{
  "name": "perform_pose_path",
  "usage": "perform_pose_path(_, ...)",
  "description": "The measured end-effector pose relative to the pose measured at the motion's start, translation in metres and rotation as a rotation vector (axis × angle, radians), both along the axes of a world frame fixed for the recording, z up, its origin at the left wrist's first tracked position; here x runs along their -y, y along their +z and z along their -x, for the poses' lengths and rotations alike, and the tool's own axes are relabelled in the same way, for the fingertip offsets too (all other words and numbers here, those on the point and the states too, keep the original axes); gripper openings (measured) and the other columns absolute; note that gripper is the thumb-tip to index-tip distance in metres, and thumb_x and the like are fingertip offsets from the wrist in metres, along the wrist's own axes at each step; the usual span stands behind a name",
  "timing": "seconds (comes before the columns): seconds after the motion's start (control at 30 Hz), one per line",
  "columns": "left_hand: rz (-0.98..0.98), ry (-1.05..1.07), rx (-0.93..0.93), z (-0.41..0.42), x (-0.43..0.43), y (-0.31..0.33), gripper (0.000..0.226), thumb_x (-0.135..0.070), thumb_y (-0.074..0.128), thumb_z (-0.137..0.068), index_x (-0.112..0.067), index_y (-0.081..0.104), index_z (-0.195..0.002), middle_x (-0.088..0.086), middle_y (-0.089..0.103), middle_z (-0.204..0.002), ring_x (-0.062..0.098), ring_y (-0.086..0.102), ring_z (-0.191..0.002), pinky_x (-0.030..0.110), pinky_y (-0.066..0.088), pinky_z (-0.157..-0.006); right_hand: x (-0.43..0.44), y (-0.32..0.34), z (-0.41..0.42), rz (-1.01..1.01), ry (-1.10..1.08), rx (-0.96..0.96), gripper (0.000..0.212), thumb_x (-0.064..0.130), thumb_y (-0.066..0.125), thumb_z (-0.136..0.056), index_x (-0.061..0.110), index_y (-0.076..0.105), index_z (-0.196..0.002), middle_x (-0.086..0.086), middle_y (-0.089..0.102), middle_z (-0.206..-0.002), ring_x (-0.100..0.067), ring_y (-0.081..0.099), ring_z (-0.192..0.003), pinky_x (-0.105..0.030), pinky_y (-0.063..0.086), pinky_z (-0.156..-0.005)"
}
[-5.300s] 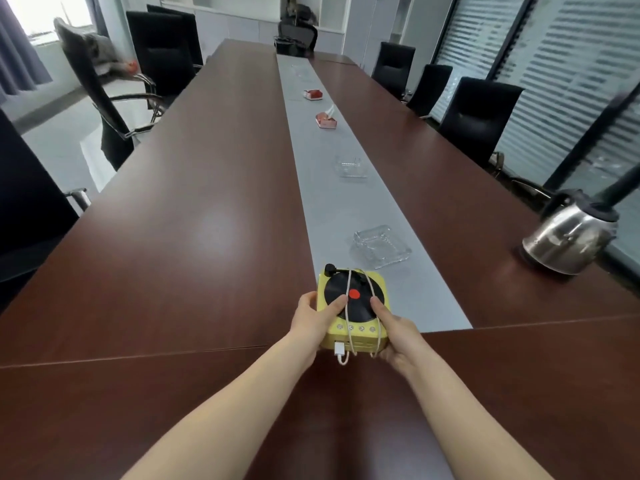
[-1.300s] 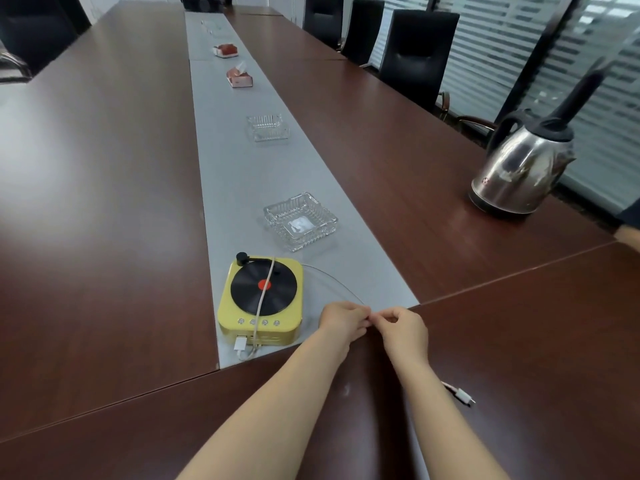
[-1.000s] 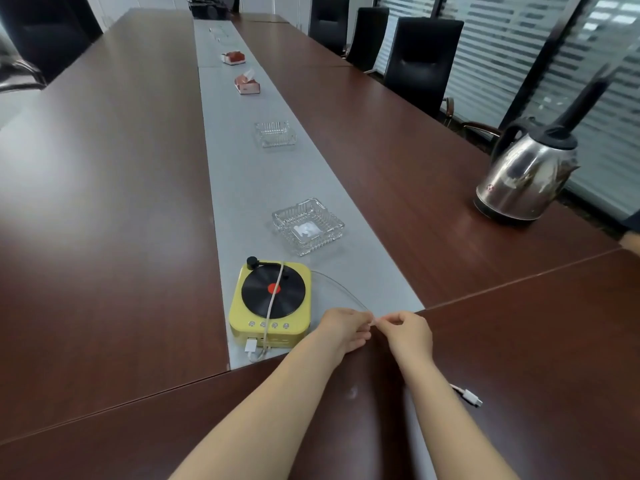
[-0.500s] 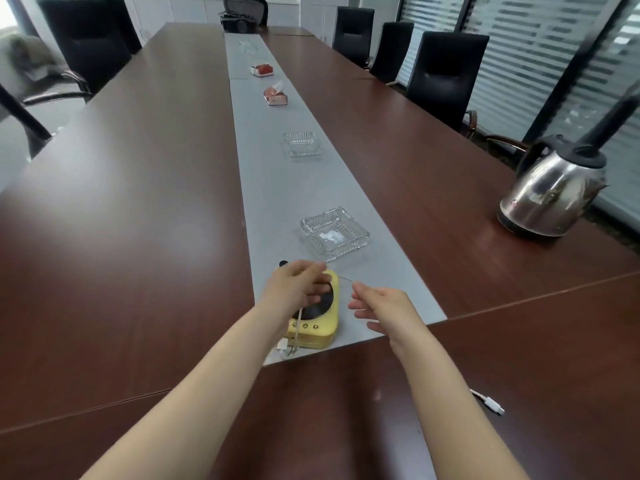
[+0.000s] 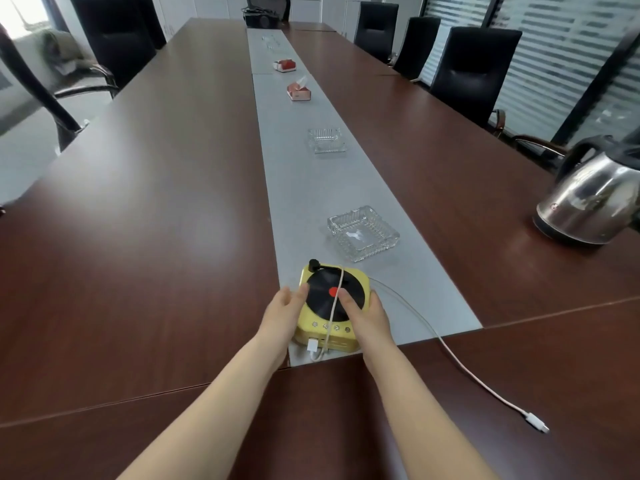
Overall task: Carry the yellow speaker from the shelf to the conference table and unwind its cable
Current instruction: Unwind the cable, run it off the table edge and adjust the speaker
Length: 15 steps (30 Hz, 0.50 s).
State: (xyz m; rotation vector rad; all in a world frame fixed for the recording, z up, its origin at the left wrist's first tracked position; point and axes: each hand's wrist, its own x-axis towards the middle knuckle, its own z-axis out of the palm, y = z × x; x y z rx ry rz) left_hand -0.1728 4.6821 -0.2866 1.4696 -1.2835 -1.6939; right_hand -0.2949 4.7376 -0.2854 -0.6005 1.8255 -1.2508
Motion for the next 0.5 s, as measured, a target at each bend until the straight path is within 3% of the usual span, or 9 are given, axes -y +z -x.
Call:
perform_pose_path(0.07, 0.041, -0.058, 0.013, 0.0039, -0.0052, 0.0033, 0.049, -0.054, 0.055, -0.084, -0.021, 0.057, -0.121, 0.001, 0.066, -0.121, 0.017, 0.062, -0.111, 0.036, 0.049, -0.097, 0.0000, -0.0049, -0.0004, 0.048, -0.017, -0.025, 0.065, 0.047, 0.068, -0.080, 0.016, 0.048, -0.133, -0.002, 0.062, -0.125, -0.019, 0.059, -0.112, -0.031, 0.052, -0.089)
perform_pose_path(0.13, 0.076, -0.054, -0.013, 0.0082, -0.0096, 0.0054, 0.013, -0.035, 0.052, -0.094, -0.034, 0.057, -0.105, -0.008, 0.068, -0.101, 0.013, 0.065, -0.098, 0.031, 0.051, -0.089, -0.0017, -0.0049, -0.0017, 0.113, -0.036, -0.019, 0.045, 0.040, 0.069, -0.081, 0.021, 0.056, -0.120, 0.005, 0.067, -0.108, -0.011, 0.063, -0.100, -0.020, 0.049, -0.074)
perform_pose_path(0.23, 0.072, -0.028, -0.060, 0.0090, -0.0109, 0.0062, 0.010, -0.031, 0.052, -0.095, -0.039, 0.057, -0.094, -0.010, 0.068, -0.098, 0.013, 0.065, -0.097, 0.034, 0.052, -0.090, -0.0028, -0.0028, -0.0051, 0.165, -0.050, 0.020, 0.038, 0.035, 0.070, -0.082, 0.023, 0.059, -0.116, 0.010, 0.067, -0.102, -0.002, 0.062, -0.092, -0.016, 0.046, -0.068)
perform_pose_path(0.4, 0.040, -0.014, -0.110, 0.0095, -0.0103, 0.0055, 0.010, -0.034, 0.051, -0.095, -0.037, 0.059, -0.099, -0.002, 0.069, -0.107, 0.015, 0.067, -0.100, 0.037, 0.053, -0.092, -0.0022, -0.0011, -0.0036, 0.186, -0.058, 0.071, 0.034, 0.033, 0.070, -0.082, 0.025, 0.060, -0.114, 0.008, 0.068, -0.103, -0.006, 0.063, -0.095, -0.020, 0.049, -0.072)
perform_pose_path(0.5, -0.009, 0.035, -0.178, 0.0109, -0.0103, 0.0072, 0.017, -0.032, 0.051, -0.096, -0.027, 0.057, -0.111, -0.001, 0.069, -0.104, 0.016, 0.068, -0.092, 0.034, 0.056, -0.081, -0.0011, -0.0006, -0.0029, 0.187, -0.061, 0.097, 0.036, 0.033, 0.071, -0.081, 0.023, 0.061, -0.115, 0.005, 0.070, -0.105, -0.012, 0.065, -0.098, -0.025, 0.052, -0.076)
